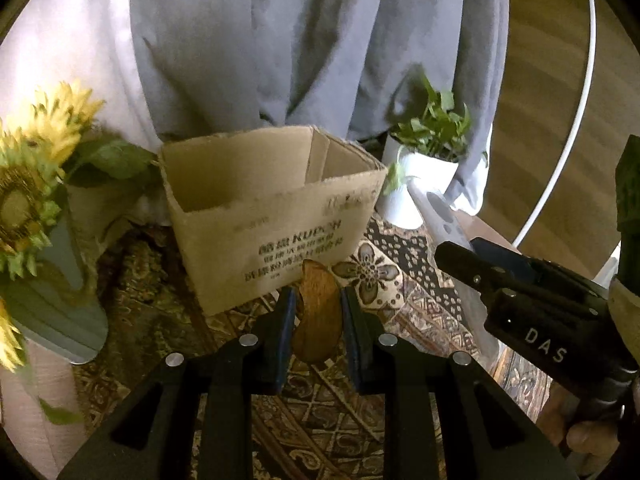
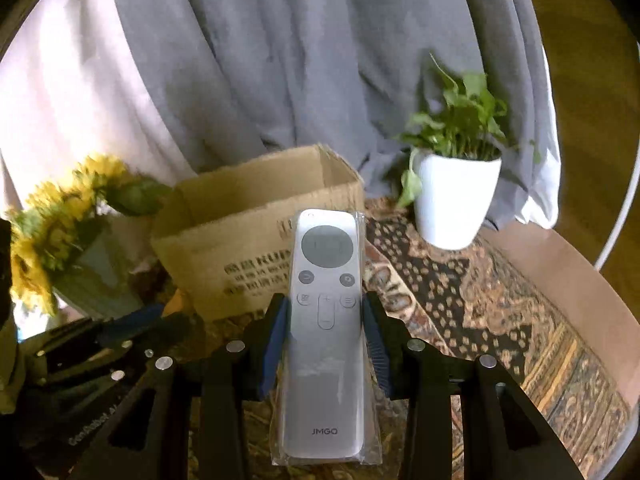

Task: Organize rigid objects
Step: 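Lift the wooden piece and remote and carry both over the box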

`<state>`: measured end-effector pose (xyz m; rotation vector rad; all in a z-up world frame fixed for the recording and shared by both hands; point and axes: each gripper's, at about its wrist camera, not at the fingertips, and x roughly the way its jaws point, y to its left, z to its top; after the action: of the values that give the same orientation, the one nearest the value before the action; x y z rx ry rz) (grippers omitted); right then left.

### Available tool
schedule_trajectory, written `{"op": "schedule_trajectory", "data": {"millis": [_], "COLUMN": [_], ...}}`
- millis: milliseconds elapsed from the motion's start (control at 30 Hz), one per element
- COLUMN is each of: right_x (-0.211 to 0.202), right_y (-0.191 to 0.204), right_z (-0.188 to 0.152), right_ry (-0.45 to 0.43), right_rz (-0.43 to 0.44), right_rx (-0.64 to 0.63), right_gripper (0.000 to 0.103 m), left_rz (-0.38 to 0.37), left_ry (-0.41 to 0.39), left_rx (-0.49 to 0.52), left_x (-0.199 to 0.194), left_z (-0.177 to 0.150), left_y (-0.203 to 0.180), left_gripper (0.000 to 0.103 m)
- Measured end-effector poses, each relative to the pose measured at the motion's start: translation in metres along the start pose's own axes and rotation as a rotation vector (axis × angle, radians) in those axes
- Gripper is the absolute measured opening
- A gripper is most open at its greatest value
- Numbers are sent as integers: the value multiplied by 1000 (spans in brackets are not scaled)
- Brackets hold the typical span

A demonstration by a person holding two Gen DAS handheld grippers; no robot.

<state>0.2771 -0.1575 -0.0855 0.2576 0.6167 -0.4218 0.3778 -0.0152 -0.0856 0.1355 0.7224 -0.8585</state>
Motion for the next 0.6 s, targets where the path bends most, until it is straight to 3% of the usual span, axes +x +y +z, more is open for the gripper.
{"op": "schedule_trajectory", "data": {"millis": [300, 600], "right_x": [0, 17], "right_y": [-5, 0], "right_z": [35, 77], "right_ry": [-1, -8], "right_rz": [90, 143], "right_rx": [62, 165], "right_gripper": [40, 40], "left_rz": [67, 43], "left_ry": [-35, -11], "left_rx": [43, 88], "left_x": [-14, -12], "left_z": [41, 96], "left_y": [1, 15], "left_gripper": [24, 24]}}
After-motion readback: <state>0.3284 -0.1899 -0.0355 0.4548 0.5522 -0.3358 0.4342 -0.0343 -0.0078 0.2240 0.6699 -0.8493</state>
